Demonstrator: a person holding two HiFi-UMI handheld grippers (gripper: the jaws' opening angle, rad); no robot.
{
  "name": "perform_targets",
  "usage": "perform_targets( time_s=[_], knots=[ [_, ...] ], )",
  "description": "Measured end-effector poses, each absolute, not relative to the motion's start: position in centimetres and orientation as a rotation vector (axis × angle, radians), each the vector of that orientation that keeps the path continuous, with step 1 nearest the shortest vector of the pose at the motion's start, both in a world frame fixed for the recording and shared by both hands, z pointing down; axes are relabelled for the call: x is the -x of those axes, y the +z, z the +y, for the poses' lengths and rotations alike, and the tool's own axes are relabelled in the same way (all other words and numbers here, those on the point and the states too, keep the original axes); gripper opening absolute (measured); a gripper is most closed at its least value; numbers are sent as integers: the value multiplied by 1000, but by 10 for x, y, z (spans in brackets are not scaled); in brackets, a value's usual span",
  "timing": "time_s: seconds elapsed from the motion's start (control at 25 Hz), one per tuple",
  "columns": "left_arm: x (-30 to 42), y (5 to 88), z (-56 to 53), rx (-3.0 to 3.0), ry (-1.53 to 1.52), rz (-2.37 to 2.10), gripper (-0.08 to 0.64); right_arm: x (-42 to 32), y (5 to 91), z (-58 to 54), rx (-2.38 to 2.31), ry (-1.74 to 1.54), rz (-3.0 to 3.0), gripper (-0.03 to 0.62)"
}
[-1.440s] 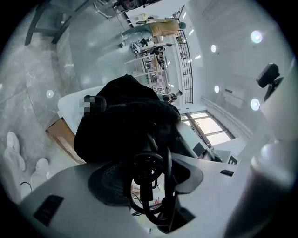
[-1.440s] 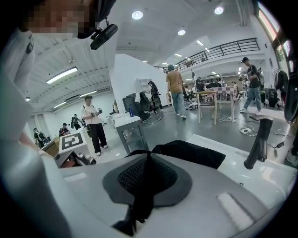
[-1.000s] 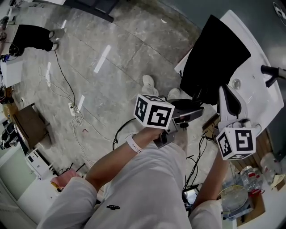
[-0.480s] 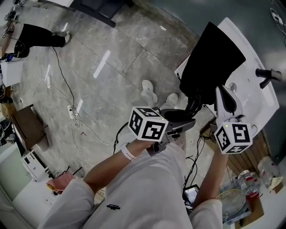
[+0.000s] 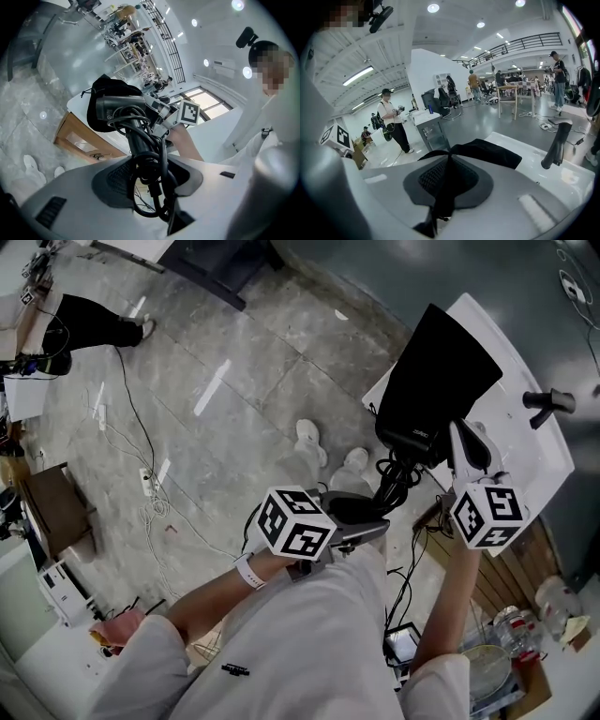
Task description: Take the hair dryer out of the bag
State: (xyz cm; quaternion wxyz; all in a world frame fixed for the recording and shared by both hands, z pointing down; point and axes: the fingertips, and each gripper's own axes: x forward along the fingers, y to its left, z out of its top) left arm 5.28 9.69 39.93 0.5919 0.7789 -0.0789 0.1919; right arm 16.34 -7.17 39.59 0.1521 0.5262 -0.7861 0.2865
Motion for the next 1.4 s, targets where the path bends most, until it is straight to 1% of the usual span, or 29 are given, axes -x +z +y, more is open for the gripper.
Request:
perform_targets(
  time_s=[0.32, 0.6, 0.64, 0.76, 0.84, 1.0, 1.08, 1.2, 1.28, 1.4],
  knots=[
    [-46, 378, 101, -1843, 440, -131, 193, -176, 419, -86, -1393, 1027, -2266, 32],
    [-44, 352, 99, -1871, 408, -158, 193, -186, 439, -77, -1422, 1217, -2206, 38],
    [-43, 349, 95, -1874, 398, -165, 193, -185, 444, -76, -1417, 1232, -2197, 49],
    [-41, 342, 75, -1887, 371, -190, 193, -180, 464, -72, -1397, 1285, -2154, 115],
    [-40, 336, 69, -1903, 359, -207, 194, -176, 470, -62, -1411, 1329, -2133, 121],
    [-40, 328, 66, -1927, 336, -255, 195, -174, 463, -38, -1466, 1374, -2125, 123],
    [-42, 327, 62, -1935, 335, -281, 195, -175, 456, -30, -1493, 1378, -2138, 146],
    [-41, 318, 58, -1951, 323, -307, 195, -174, 433, -19, -1540, 1369, -2178, 152],
    [-39, 310, 54, -1966, 301, -316, 195, -172, 416, -13, -1570, 1359, -2209, 173],
    [-38, 296, 45, -1996, 263, -327, 195, -170, 388, -6, -1619, 1300, -2269, 173]
  ],
)
